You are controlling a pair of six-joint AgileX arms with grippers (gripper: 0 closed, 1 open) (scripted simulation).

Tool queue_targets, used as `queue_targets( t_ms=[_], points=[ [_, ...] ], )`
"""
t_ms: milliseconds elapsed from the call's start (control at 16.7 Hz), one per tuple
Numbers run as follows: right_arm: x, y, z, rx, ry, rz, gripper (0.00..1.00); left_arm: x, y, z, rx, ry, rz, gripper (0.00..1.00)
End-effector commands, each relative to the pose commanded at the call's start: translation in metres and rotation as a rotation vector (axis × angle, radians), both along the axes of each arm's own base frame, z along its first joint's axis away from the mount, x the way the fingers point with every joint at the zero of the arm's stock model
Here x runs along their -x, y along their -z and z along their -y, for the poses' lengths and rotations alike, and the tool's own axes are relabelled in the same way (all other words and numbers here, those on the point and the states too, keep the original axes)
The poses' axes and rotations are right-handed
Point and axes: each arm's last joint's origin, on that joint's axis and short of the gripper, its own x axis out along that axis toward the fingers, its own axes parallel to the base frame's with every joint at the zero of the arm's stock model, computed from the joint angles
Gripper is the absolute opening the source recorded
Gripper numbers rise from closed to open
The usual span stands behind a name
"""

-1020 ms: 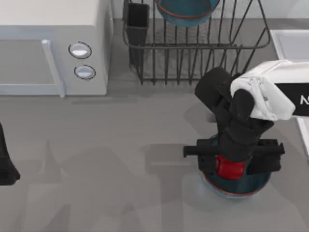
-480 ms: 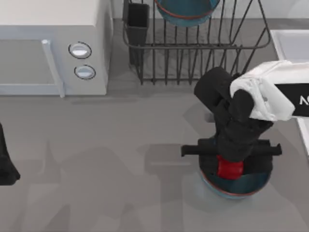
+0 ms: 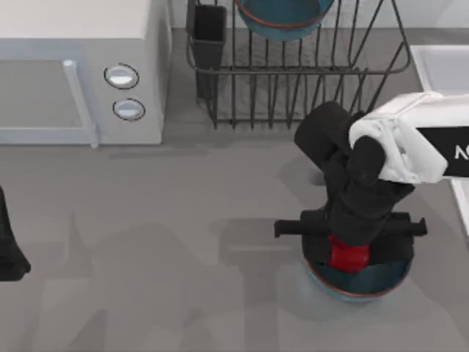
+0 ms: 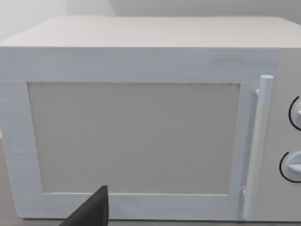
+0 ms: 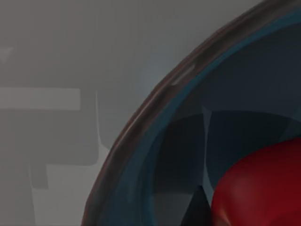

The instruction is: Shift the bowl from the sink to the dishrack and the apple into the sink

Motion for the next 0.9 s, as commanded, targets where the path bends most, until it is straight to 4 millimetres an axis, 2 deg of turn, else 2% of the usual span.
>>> queue_targets(
  t_ms=[240,300,420,540,900],
  points=[
    [0.0,0.0,0.0,0.0,0.0,0.0,0.0,0.0,0.0,0.0,0.0,0.0,0.0,1.0],
    [0.0,-0.031,-0.001,-0.049,-0.009,0.042,0.0,0.0,0.0,0.0,0.0,0.0,0.0,1.0],
    [-0.002,-0.035,-0.001,-0.05,-0.007,0.043,0.0,0.0,0.0,0.0,0.0,0.0,0.0,1.0],
    [-0.004,-0.05,-0.003,-0.051,-0.007,0.044,0.0,0.0,0.0,0.0,0.0,0.0,0.0,1.0],
    [-0.002,-0.118,-0.002,-0.043,-0.009,0.032,0.0,0.0,0.0,0.0,0.0,0.0,0.0,1.0]
  ],
)
